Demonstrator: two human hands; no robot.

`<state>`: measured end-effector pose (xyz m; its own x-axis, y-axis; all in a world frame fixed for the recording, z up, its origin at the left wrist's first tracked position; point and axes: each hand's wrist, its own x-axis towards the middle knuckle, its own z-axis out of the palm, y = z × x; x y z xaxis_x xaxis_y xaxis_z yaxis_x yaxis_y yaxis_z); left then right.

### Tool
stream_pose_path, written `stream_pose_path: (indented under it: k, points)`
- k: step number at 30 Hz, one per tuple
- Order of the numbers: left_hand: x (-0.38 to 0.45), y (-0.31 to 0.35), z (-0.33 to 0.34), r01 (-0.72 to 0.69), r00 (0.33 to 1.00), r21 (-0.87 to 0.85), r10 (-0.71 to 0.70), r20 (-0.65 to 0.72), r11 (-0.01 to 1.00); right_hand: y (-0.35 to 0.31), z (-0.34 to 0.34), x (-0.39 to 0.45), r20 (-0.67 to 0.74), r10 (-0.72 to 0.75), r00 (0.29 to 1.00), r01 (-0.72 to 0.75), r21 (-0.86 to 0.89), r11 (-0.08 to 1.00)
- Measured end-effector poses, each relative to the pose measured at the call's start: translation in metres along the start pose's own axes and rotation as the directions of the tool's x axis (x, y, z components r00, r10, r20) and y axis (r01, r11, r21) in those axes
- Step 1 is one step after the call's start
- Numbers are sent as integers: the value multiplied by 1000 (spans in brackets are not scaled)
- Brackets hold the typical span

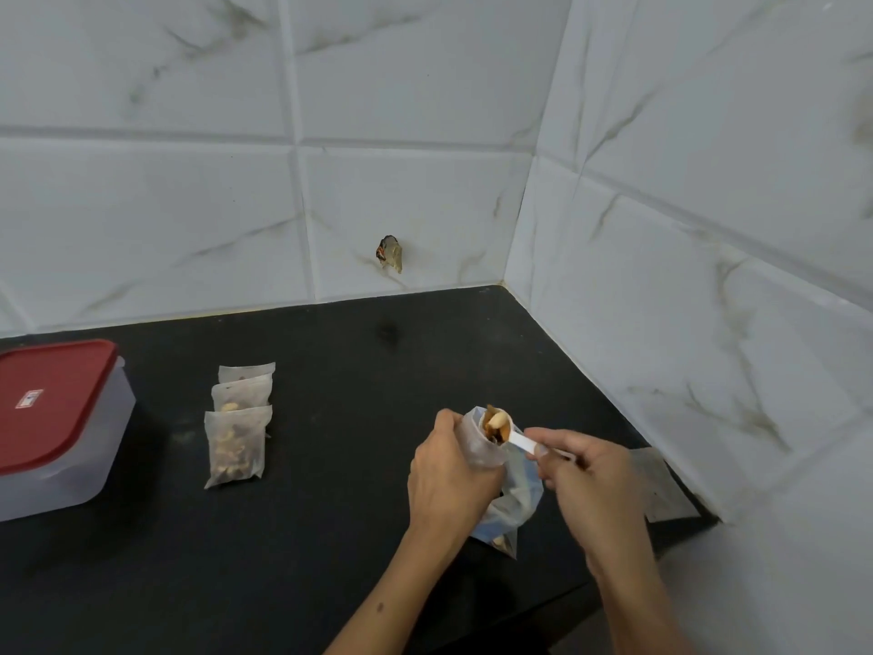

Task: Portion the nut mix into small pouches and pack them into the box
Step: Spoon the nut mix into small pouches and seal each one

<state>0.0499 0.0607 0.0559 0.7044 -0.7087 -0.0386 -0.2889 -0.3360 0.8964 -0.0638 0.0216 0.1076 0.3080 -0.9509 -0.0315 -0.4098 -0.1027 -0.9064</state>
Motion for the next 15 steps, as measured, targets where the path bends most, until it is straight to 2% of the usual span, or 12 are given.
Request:
stream_pose_path:
  k: [2, 4, 5, 6, 8, 9, 10, 12, 13, 15]
  points:
    - [1, -2, 1, 26, 1000, -12, -26, 2, 1000, 1, 5, -5, 14, -117, 993, 117, -190, 975]
    - [1, -4, 2, 40, 999, -16, -40, 5, 999, -1, 10, -4, 36, -152, 988, 154, -357, 921]
    - [2, -4, 3, 44, 999, -24, -44, 6, 999, -6, 11, 1, 95, -83, 992, 117, -445, 888]
    - [2, -5, 3, 46, 999, -35, -46, 8, 998, -11, 12, 6, 181, 77, 980, 36, -549, 835]
    - [1, -5, 3, 40, 999, -69, -40, 12, 997, -23, 11, 15, 275, 380, 883, -82, -707, 703]
    - [1, -5, 3, 33, 999, -94, -31, 15, 995, -28, 11, 16, 290, 422, 859, -85, -732, 676]
    - [1, -6, 3, 25, 1000, -123, -23, 17, 992, -30, 12, 18, 302, 386, 872, -50, -729, 683]
    - [0, -8, 3, 11, 1000, -185, -7, 23, 983, -20, 14, 9, 247, 133, 960, 55, -633, 772]
    - [0, -9, 3, 2, 1000, -209, 3, 26, 978, -15, 15, 2, 203, 49, 978, 82, -589, 804]
    - [0, -13, 2, -22, 999, -239, 29, 25, 971, -7, 15, -2, 195, 15, 981, 96, -549, 831]
